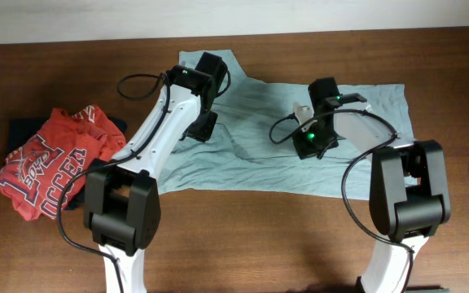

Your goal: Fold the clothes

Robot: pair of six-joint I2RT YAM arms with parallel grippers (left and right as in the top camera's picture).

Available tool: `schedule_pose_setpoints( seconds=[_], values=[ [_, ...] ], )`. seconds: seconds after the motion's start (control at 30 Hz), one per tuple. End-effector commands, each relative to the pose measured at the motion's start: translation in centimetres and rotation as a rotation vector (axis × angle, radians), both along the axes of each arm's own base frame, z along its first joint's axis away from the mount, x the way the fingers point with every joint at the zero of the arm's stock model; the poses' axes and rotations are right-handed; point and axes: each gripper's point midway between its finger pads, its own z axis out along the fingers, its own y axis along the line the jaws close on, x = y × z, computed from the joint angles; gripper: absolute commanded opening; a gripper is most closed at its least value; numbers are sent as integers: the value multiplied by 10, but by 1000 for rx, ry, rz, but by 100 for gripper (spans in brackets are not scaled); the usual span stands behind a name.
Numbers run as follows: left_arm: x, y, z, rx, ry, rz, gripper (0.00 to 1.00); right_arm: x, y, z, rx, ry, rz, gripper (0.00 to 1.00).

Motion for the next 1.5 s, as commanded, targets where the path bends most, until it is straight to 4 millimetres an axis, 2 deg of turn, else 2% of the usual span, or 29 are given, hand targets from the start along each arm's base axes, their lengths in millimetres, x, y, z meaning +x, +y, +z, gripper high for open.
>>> schedule_pose_setpoints(
  seconds=[0.0, 0.13, 0.3, 0.47, 0.77, 0.97, 1.23, 1.37, 1.47],
  values=[
    [7, 0, 3, 7, -17, -13, 47, 15, -3, 12, -31, -20, -18, 4],
    [7, 0, 3, 7, -17, -14, 47, 6, -2, 29, -25, 35, -15, 4],
    [8, 1, 4, 13, -24, -13, 47, -30, 18, 44, 100, 168, 60, 4],
    [9, 2, 4, 21, -29, -12, 47, -48, 22, 34, 91, 223, 93, 4],
    [9, 2, 4, 21, -30, -11, 47, -58, 33, 3, 88, 219, 129, 4],
    [9, 2, 4, 21, -30, -11, 48, -45, 36, -1, 94, 166, 131, 4],
    [8, 2, 4, 22, -27, -12, 48, -8, 41, -1, 105, 16, 106, 4],
    [8, 2, 4, 24, -24, -12, 47, -1, 36, 4, 68, 4, 84, 4],
    [8, 3, 4, 24, -24, -12, 47, -6, 35, 16, 64, 42, 84, 4]
  ],
)
